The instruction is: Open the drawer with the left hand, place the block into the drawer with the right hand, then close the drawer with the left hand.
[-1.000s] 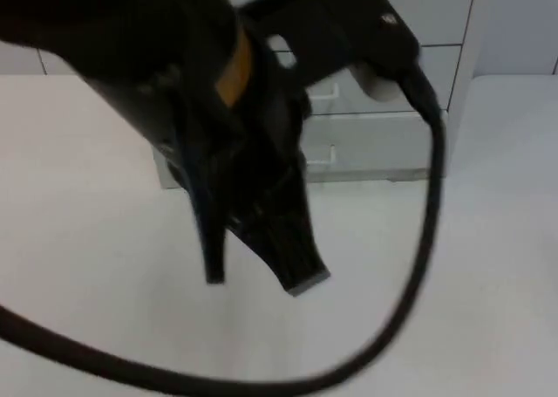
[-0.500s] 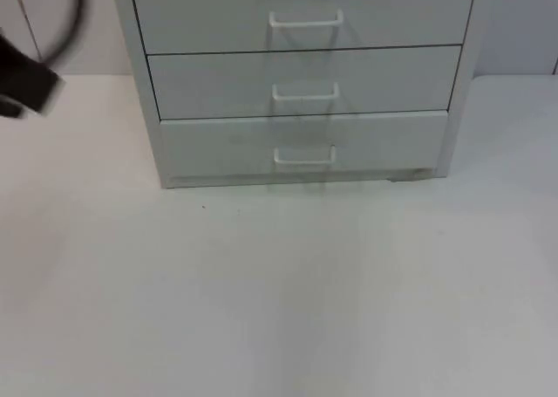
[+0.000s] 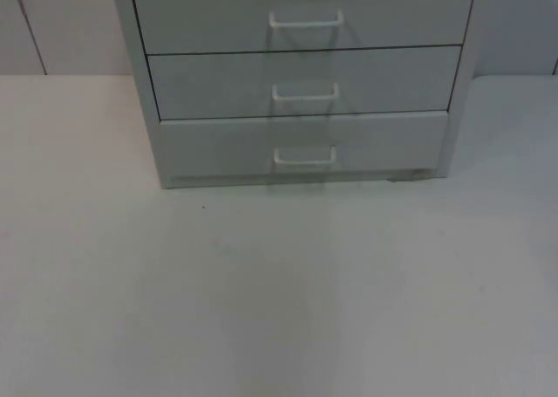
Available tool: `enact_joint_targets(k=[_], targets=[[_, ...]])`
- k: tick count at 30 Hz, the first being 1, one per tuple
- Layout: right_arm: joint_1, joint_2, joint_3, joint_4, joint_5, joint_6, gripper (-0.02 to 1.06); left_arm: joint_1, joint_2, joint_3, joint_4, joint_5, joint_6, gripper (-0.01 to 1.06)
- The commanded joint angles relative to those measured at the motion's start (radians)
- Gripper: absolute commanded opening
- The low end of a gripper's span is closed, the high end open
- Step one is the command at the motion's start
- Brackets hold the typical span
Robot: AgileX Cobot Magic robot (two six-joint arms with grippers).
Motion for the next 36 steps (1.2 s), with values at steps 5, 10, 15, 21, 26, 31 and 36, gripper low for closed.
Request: enact_joint_targets(k=[5,10,15,21,26,31,36], targets=[[-0.003,-0.005,-0.001,0.022,-0.010,-0.007,0.73,0.006,-0.134,0.006,-0.051,0.042,0.004,0.00],[0.049,-0.005,-0.051,0.087,0.037,-0.108,0.73,0.006,-0.252,0.006,-0.055,0.067,-0.005,0.00],[0.142,-0.010,-0.061,0.148,0.046,-0.183,0.73,0.006,-0.361,0.006,-0.071,0.106,-0.007,0.00],[0.235,-0.128,-0.061,0.148,0.030,-0.190,0.73,0.006,-0.516,0.006,-0.083,0.127,-0.033,0.00],[0.241,-0.260,-0.061,0.150,0.047,-0.186,0.73,0.006,-0.624,0.016,-0.072,0.196,-0.031,0.00],[0.241,-0.372,-0.061,0.152,0.113,-0.186,0.73,0.006,-0.733,0.079,-0.042,0.269,-0.031,0.00],[0.241,-0.443,-0.057,0.144,0.148,-0.186,0.73,0.006,-0.763,0.152,-0.026,0.305,-0.039,0.00]])
